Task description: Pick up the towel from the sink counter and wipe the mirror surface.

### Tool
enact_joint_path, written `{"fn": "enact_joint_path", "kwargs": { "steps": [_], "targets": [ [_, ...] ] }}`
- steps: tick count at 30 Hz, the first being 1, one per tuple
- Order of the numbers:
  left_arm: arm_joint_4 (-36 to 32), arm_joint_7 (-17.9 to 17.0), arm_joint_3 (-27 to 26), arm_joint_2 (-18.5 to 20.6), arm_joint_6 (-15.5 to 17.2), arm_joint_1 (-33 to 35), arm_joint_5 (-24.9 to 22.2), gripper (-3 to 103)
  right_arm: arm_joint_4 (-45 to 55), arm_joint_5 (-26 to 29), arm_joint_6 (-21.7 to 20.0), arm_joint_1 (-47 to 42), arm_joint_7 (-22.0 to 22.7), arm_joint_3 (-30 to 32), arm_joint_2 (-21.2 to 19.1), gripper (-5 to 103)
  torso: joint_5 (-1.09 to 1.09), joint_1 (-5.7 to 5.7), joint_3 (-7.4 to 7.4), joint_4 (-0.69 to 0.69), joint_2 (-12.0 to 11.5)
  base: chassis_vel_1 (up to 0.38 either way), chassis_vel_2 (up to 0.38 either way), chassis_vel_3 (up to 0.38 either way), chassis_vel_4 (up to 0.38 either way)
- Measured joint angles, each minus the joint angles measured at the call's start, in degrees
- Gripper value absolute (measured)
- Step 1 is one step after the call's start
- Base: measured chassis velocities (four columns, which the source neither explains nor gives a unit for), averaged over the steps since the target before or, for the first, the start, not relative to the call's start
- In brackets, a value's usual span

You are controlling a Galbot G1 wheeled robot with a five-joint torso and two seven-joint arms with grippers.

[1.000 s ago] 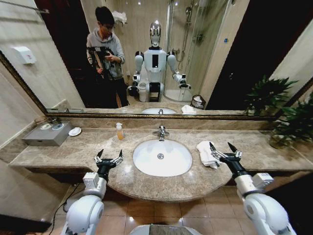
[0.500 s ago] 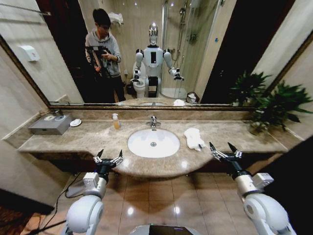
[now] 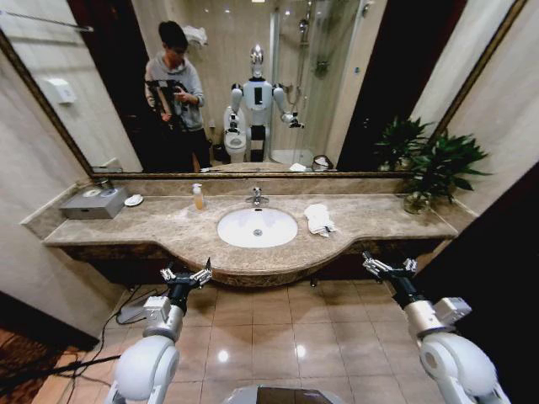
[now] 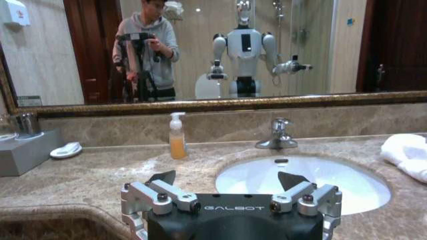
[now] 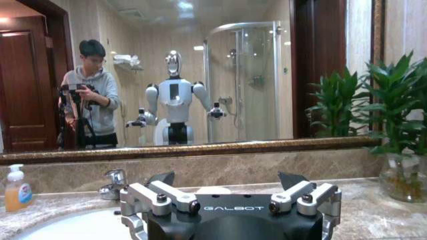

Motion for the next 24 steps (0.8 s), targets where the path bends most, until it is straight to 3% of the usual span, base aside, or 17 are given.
{"fn": "enact_joint_path", "kwargs": {
  "steps": [2,11,24],
  "targets": [
    [0.0,0.0,0.0,0.0,0.0,0.0,0.0,100,0.0,0.0,0.0,0.0,0.0,0.0,0.0,100,0.07,0.03,0.01,0.03,0.0,-0.026,0.047,0.088,-0.044],
    [0.0,0.0,0.0,0.0,0.0,0.0,0.0,100,0.0,0.0,0.0,0.0,0.0,0.0,0.0,100,0.03,-0.04,-0.01,-0.01,0.0,0.062,-0.045,-0.072,0.047],
    [0.0,0.0,0.0,0.0,0.0,0.0,0.0,100,0.0,0.0,0.0,0.0,0.0,0.0,0.0,100,0.09,-0.06,-0.01,-0.02,0.0,0.210,-0.204,-0.200,0.218]
  ]
}}
